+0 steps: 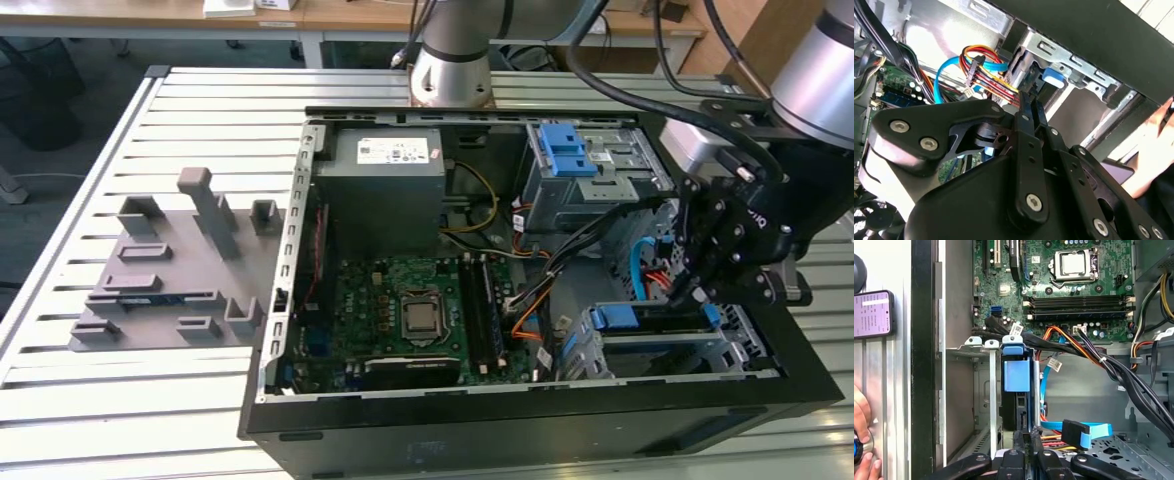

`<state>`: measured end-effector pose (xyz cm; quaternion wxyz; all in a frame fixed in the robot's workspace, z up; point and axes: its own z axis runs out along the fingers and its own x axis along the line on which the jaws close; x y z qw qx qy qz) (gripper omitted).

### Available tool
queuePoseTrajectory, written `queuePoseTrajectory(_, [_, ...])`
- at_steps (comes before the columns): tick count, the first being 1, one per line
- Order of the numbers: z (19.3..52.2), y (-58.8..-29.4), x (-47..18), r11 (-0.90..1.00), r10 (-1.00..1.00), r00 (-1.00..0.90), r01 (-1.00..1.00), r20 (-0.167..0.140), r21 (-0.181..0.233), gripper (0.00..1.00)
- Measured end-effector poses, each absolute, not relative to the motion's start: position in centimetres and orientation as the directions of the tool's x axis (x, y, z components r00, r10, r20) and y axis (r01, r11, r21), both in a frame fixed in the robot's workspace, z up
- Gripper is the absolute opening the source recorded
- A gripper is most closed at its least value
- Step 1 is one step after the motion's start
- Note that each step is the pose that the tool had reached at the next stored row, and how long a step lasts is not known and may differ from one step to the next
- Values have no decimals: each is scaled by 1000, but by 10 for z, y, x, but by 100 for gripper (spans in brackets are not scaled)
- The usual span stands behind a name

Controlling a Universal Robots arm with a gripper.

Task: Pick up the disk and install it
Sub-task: 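Insert the first disk wire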

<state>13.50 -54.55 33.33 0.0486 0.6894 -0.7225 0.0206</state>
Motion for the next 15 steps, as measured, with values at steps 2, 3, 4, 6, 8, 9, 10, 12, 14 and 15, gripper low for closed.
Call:
queuePoseTrajectory(2, [333,-546,135,50,-994,-46,-998,99,37,16])
queuePoseTrajectory(3, [333,-546,135,50,-994,-46,-998,99,38,16])
queuePoseTrajectory(4, [333,-546,136,50,-994,-46,-998,98,38,16])
queuePoseTrajectory(6, [332,-546,137,50,-994,-46,-998,97,38,16])
queuePoseTrajectory(8, [332,-546,137,50,-994,-46,-998,95,39,16])
queuePoseTrajectory(9, [332,-546,137,50,-994,-46,-998,95,39,16])
queuePoseTrajectory(10, [332,-546,137,50,-994,-46,-998,95,39,16])
queuePoseTrajectory(12, [332,-546,137,50,-994,-47,-998,95,39,16])
queuePoseTrajectory(14, [331,-546,138,51,-994,-47,-998,96,39,16])
queuePoseTrajectory(15, [331,-546,138,52,-994,-48,-998,95,39,16])
